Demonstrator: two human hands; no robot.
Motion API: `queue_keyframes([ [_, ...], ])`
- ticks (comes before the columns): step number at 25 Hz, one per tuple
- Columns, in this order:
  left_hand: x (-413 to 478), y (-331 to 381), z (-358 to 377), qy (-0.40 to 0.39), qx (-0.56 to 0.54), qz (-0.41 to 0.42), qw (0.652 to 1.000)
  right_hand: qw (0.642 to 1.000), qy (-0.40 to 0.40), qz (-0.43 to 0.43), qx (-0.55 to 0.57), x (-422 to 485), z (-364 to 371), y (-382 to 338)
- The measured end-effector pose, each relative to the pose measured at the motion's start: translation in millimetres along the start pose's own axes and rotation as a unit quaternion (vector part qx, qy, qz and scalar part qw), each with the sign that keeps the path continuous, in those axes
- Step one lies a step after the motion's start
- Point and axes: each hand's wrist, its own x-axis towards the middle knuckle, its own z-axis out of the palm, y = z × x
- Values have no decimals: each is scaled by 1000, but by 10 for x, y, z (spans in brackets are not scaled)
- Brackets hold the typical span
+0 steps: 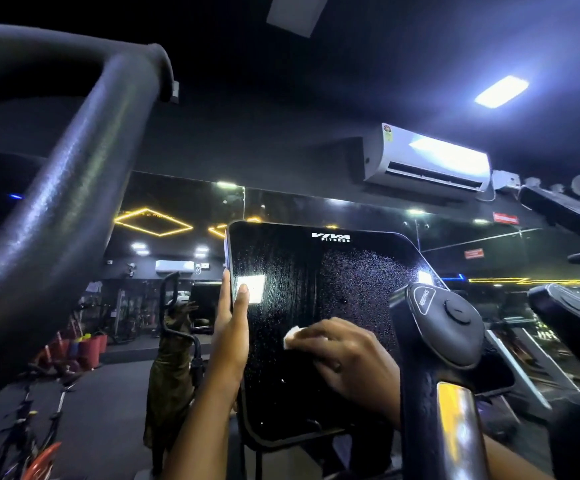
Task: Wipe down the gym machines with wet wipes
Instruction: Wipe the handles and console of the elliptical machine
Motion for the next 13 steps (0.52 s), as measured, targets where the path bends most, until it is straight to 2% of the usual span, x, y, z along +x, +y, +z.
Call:
queue_keyframes([
  [2,3,-5,2,-6,0,-5,1000,999,11,19,-28,234,-54,296],
  [4,8,-7,-5,-9,-6,-9,1000,988,42,122,-80,617,-49,738],
  [6,18,-11,-6,-9,-12,-10,1000,971,24,215,-101,945,14,1127],
  [7,21,-15,-6,-8,-14,-9,1000,966,5,236,-107,1045,61,1251],
  [10,14,-14,-6,-9,-12,-11,1000,966,-49,223,-119,1047,132,1351],
  [13,16,-19,-7,-8,-3,-9,1000,976,-63,185,-100,741,36,1156],
])
